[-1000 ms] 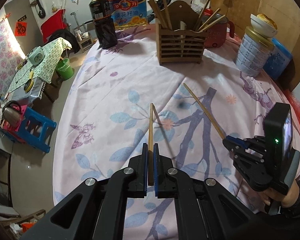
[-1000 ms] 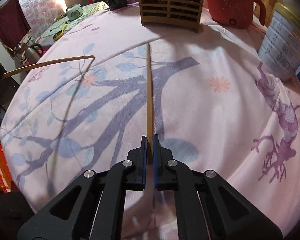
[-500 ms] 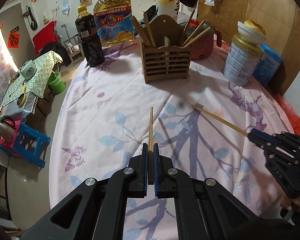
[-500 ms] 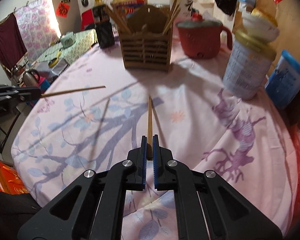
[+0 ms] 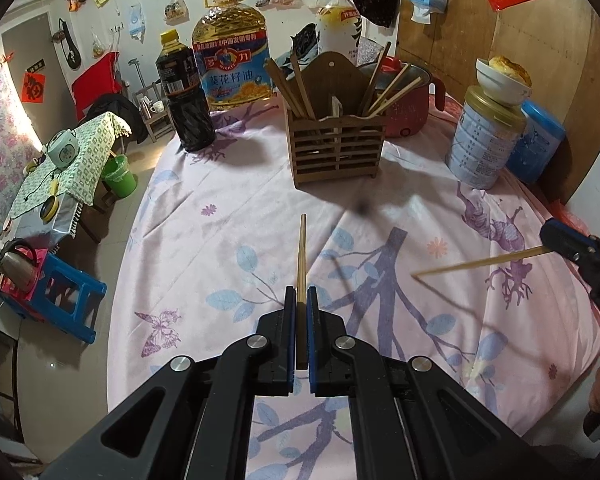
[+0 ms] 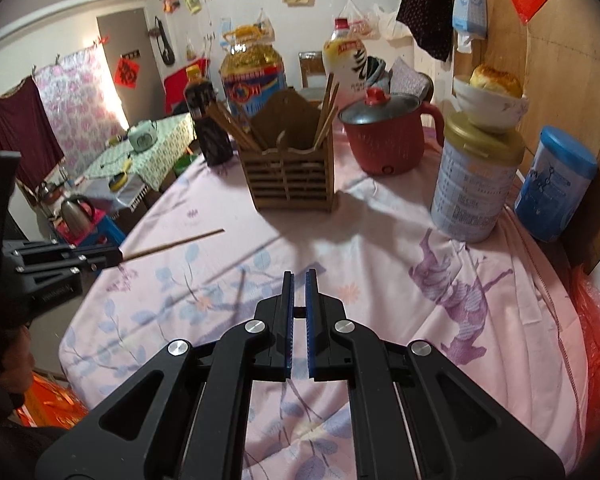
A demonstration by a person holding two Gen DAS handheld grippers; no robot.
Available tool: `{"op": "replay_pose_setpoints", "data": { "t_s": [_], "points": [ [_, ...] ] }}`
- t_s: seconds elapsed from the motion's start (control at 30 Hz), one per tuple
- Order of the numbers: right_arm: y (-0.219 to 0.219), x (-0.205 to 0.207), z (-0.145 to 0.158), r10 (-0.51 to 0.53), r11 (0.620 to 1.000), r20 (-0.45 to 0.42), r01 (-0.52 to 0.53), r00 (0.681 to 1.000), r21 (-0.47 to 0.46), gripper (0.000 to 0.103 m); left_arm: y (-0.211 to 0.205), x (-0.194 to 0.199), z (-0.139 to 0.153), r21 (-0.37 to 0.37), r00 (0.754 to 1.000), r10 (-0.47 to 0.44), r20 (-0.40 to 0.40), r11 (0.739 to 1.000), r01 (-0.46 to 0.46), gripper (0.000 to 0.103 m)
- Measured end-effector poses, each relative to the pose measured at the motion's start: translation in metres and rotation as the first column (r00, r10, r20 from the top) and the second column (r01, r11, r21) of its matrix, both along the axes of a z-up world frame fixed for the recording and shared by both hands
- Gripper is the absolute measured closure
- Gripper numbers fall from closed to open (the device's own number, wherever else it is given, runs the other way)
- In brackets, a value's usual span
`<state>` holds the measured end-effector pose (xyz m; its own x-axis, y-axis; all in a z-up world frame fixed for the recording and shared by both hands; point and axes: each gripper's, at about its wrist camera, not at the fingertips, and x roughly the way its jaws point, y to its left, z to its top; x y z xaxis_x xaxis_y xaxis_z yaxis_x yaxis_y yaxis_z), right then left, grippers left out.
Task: Organize utensils
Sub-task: 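Grasp the other chopstick with the right tool while the left tool holds its own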
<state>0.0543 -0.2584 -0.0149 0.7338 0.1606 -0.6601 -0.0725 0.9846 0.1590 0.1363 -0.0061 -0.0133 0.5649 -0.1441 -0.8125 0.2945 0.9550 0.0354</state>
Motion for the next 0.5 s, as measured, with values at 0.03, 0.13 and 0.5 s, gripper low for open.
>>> {"op": "replay_pose_setpoints", "data": {
  "t_s": [0.03,0.13,0.5],
  "points": [
    [-0.001,0.0,0.002,-0.001,1.0,0.005,0.001,1.0,0.004,0.097,0.0,0.0,0.002,-0.001,1.0,0.0,0.004,1.0,0.0,0.098],
    [-0.002,-0.002,0.007,0.0,1.0,0.013,0.0,1.0,0.017,0.097,0.0,-0.002,0.005,0.0,1.0,-0.002,0.011,1.0,0.002,0.098],
    [0.002,-0.003,0.007,0.011,0.999,0.008,-0.011,1.0,0.032,0.097,0.007,0.002,-0.004,-0.041,0.999,0.006,-0.042,0.999,-0.008,0.098]
  ]
}}
